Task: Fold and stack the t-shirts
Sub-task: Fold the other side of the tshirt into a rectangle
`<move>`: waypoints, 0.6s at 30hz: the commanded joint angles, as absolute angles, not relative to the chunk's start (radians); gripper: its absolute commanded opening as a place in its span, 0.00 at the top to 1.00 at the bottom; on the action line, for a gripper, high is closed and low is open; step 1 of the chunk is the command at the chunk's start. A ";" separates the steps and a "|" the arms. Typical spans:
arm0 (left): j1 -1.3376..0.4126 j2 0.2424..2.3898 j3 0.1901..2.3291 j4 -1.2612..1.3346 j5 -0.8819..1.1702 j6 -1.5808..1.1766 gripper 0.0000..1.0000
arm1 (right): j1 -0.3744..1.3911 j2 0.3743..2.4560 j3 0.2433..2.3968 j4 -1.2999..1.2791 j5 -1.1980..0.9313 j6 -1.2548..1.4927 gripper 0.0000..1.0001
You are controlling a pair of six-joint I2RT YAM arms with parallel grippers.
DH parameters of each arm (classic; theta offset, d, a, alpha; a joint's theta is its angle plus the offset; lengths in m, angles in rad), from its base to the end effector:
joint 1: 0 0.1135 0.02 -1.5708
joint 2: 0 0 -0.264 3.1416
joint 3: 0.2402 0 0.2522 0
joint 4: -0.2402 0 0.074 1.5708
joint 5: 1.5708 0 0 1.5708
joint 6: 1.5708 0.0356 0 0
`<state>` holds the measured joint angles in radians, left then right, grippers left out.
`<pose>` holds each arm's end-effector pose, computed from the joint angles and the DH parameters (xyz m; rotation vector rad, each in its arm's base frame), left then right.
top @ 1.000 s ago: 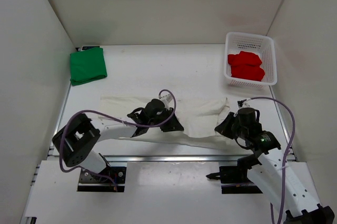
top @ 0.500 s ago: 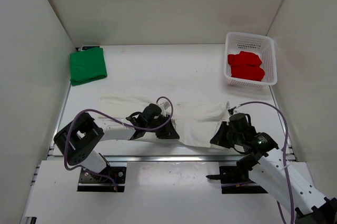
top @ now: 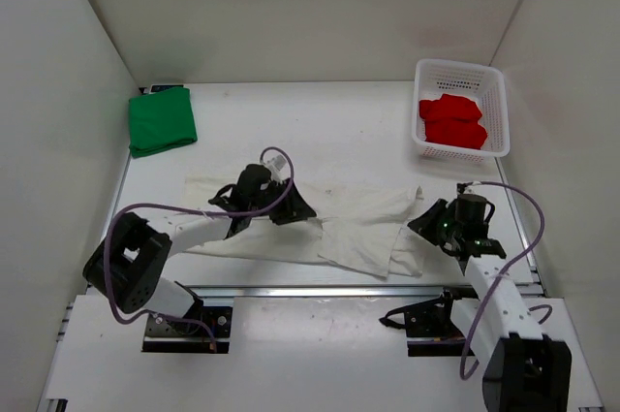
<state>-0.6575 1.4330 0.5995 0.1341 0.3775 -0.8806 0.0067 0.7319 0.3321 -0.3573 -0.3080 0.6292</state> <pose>0.2095 -0.1783 0.1651 -0.0577 2.5261 -1.1603 0.1510 0.0118 0.1757 0.5765 2.3111 0.6706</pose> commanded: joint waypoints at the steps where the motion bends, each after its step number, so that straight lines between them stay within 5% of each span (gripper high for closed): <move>1: -0.553 1.455 0.695 0.136 0.342 -0.835 0.52 | -0.081 0.859 0.317 -0.025 -0.396 0.565 0.90; 6: -0.424 1.577 0.767 0.166 0.340 -0.844 0.54 | -0.109 0.982 0.385 0.078 -0.374 0.531 0.62; 10: -0.365 1.640 0.756 0.235 0.377 -0.902 0.56 | -0.132 1.026 0.377 0.150 -0.381 0.551 0.55; 13: -0.339 1.674 0.750 0.238 0.364 -0.899 0.57 | -0.159 1.089 0.382 0.214 -0.400 0.560 0.58; 18: -0.295 1.707 0.713 0.273 0.365 -0.919 0.58 | -0.167 1.203 0.419 0.262 -0.460 0.574 0.79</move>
